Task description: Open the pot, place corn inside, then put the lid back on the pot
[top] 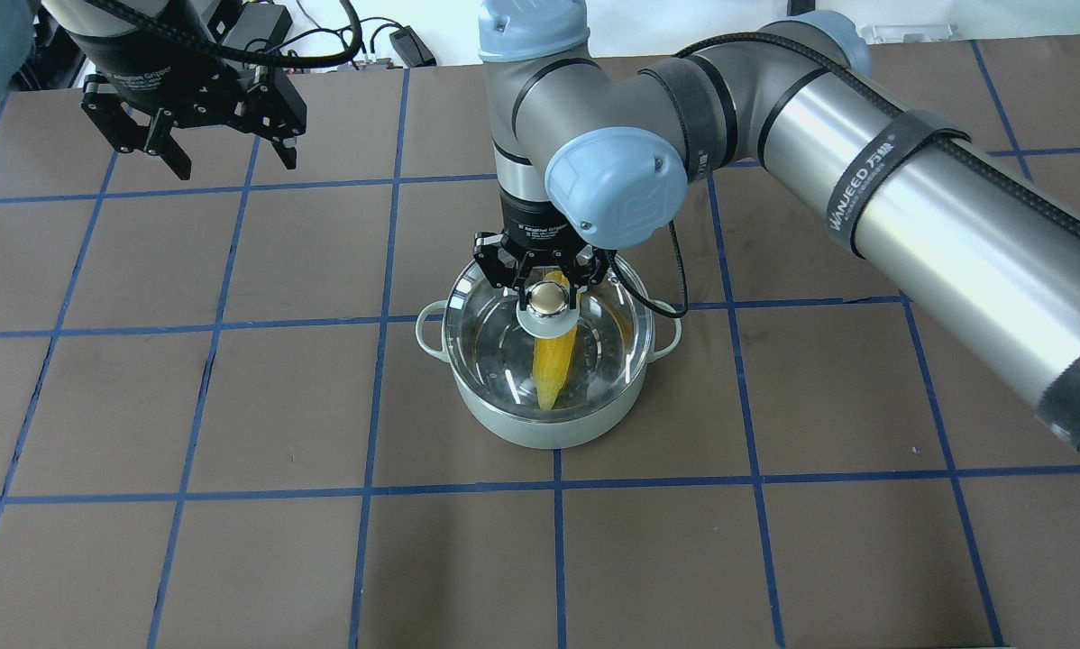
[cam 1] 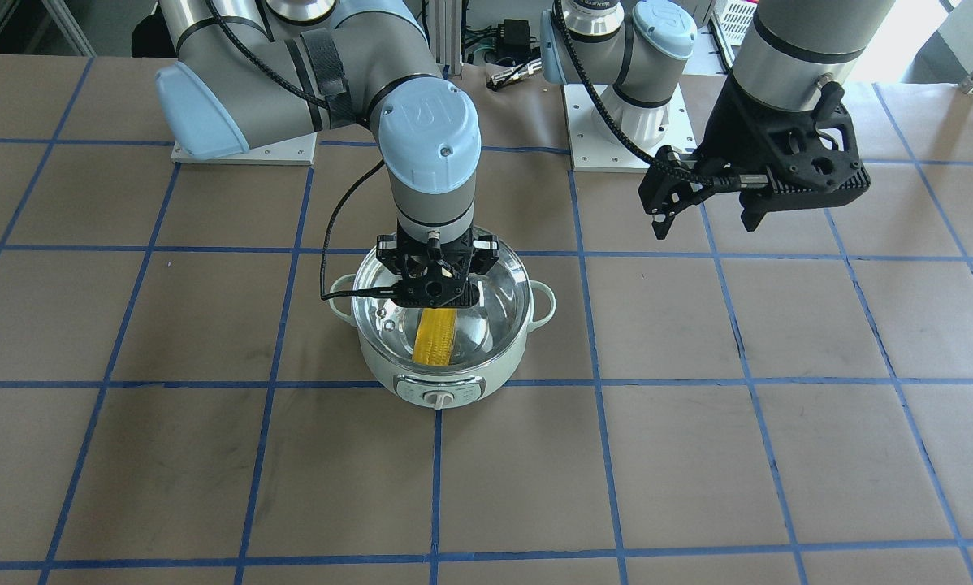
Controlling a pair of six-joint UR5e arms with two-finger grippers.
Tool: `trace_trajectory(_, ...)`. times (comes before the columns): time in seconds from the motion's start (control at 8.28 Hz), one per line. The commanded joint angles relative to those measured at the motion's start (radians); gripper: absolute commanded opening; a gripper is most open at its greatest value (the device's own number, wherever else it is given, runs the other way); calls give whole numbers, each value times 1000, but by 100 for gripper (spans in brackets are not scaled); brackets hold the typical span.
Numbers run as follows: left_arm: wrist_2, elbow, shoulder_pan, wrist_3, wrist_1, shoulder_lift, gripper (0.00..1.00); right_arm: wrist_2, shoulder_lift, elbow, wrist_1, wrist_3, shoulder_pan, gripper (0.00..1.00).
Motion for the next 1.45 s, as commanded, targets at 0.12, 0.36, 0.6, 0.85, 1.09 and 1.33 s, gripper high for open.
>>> trace_trajectory(0.12,-12,1,2,0,-1,-3,100,-2,-85,0,-16,-2,-58,100)
trace_trajectory(0.36,-10,3,2,-8,1,0,100,-14,-177,0,-10,-26,-161,100)
trace_trajectory(0.6,-9,4,0,-14,3,1,100,-31,-283,3,2,-139,-297,100)
trace_trajectory(0.85,-1,3,0,0,4,3,100,-59,-371,13,138,-245,-385,100)
trace_trajectory(1.09,-1,0,0,-2,9,1,100,-57,-397,49,179,-299,-385,100)
trace_trajectory(1.33,-1,0,0,0,9,3,100,-59,-434,95,197,-298,-379,100)
